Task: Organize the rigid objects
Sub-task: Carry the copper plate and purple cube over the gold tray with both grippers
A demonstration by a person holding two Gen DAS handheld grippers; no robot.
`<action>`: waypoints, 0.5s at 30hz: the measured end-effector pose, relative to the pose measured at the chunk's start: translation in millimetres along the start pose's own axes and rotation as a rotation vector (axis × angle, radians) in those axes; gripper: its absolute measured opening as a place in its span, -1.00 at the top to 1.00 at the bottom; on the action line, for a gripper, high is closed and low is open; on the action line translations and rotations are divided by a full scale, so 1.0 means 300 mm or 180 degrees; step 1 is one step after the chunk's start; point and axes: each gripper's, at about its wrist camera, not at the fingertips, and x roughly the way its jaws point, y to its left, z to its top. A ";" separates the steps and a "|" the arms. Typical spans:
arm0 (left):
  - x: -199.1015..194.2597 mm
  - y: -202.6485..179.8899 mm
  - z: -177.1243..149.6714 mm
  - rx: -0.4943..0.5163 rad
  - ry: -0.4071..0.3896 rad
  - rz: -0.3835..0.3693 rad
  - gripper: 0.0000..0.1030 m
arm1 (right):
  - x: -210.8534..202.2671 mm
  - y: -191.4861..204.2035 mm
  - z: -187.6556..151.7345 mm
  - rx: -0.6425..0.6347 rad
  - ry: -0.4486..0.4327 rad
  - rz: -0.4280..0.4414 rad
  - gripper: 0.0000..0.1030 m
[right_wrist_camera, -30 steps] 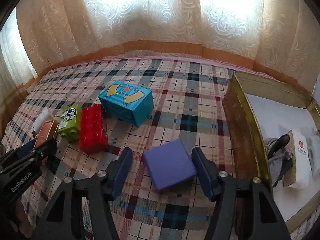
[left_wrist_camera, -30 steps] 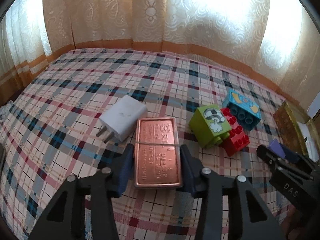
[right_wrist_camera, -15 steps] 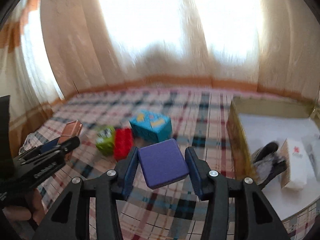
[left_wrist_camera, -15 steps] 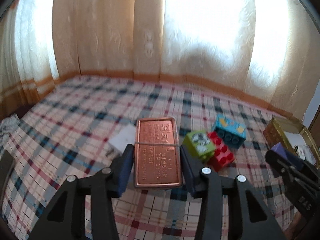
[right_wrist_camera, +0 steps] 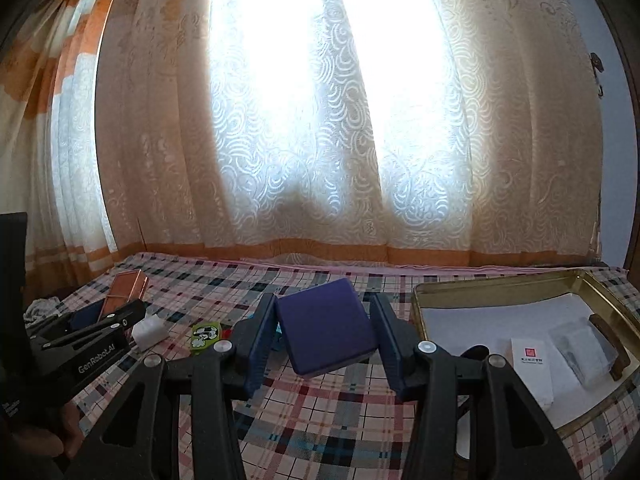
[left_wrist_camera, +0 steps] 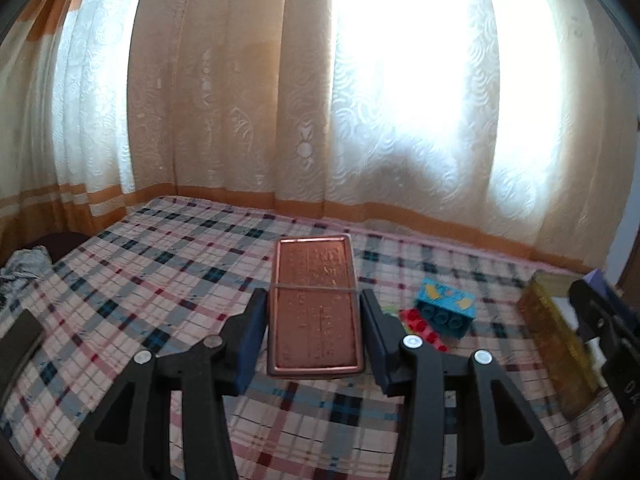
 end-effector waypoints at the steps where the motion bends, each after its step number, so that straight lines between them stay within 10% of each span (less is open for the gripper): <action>1: -0.003 0.002 0.001 -0.0042 -0.0008 -0.0053 0.12 | -0.007 -0.002 -0.001 -0.0001 -0.0022 -0.0005 0.02; 15: -0.028 -0.067 -0.018 -0.0096 -0.0070 -0.0057 0.12 | -0.027 -0.058 0.013 0.0106 -0.0058 0.0055 0.02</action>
